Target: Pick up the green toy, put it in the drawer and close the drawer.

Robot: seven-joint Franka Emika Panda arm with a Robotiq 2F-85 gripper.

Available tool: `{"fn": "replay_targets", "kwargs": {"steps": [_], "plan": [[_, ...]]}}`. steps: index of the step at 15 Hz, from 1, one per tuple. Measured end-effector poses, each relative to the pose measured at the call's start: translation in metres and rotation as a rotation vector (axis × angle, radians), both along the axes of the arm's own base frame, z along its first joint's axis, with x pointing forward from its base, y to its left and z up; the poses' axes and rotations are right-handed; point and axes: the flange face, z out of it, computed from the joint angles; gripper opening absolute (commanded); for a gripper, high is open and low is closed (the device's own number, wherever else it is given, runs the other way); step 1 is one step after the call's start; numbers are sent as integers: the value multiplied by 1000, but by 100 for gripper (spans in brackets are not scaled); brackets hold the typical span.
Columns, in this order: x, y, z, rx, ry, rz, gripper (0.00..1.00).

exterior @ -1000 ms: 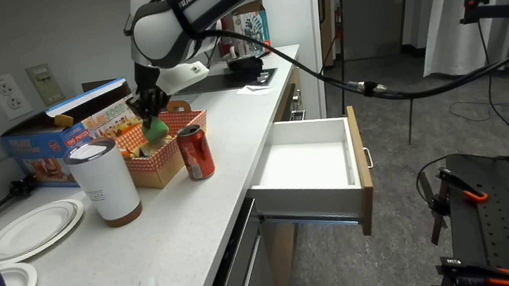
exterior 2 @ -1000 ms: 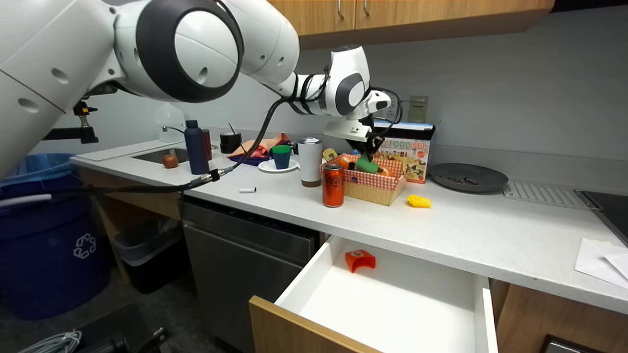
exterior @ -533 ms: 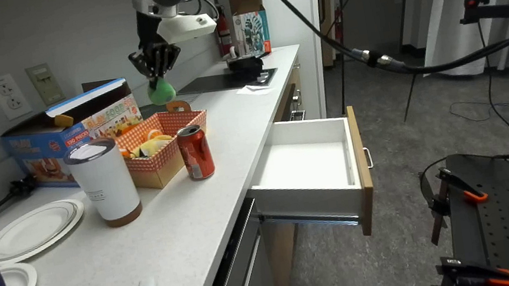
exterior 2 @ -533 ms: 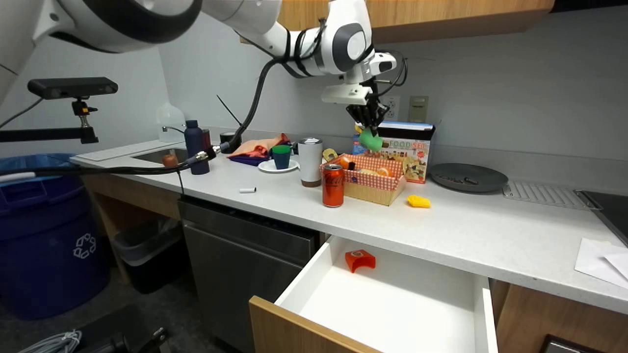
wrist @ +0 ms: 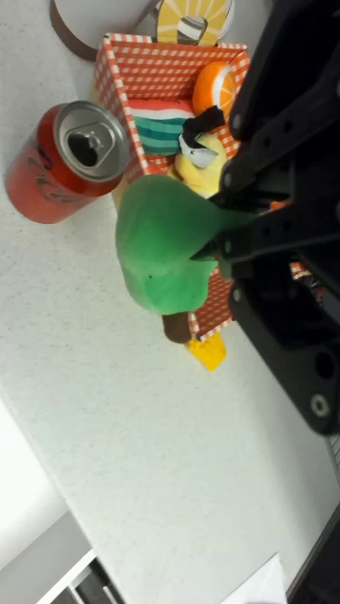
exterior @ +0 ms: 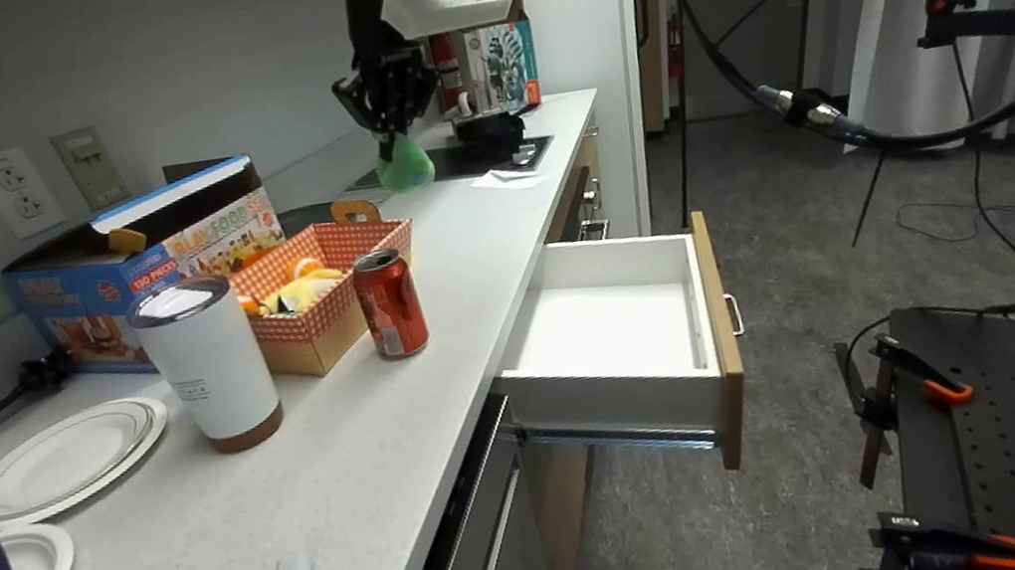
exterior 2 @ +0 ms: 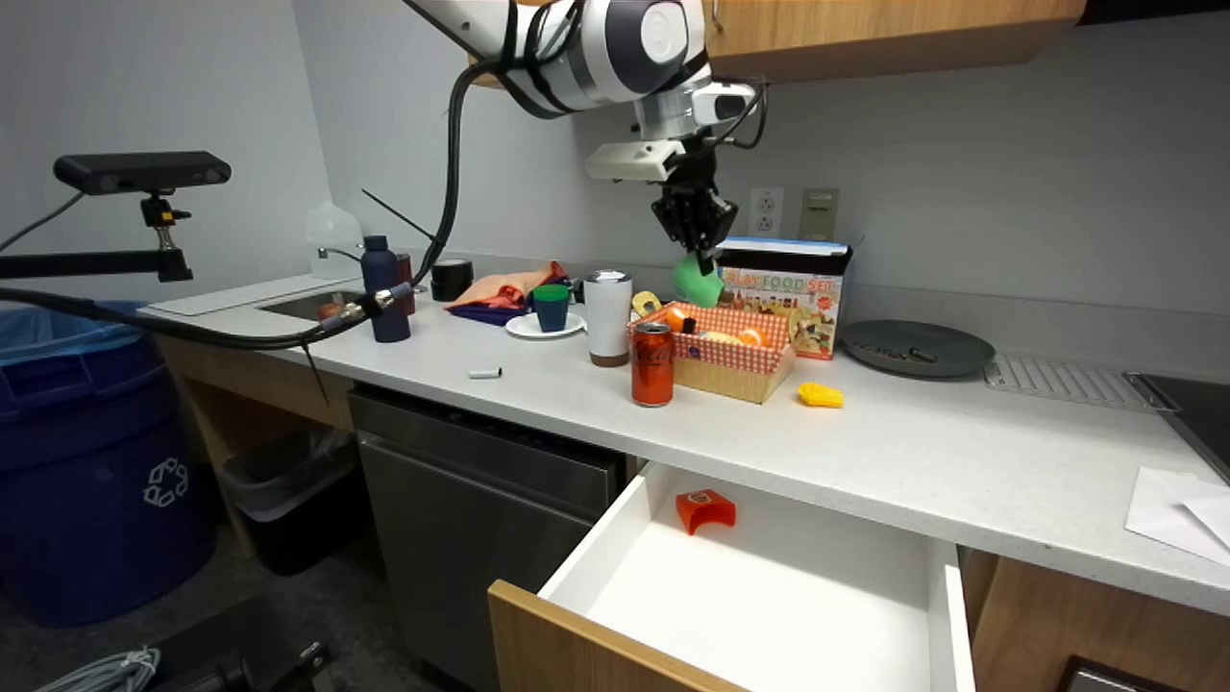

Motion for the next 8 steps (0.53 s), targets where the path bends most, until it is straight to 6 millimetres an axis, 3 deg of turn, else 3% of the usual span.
{"fn": "replay_targets", "kwargs": {"steps": [4,8], "plan": [[-42,-22,-34,21,41,-120,3],[-91,-60,-80,-18,65,-215,3]]}}
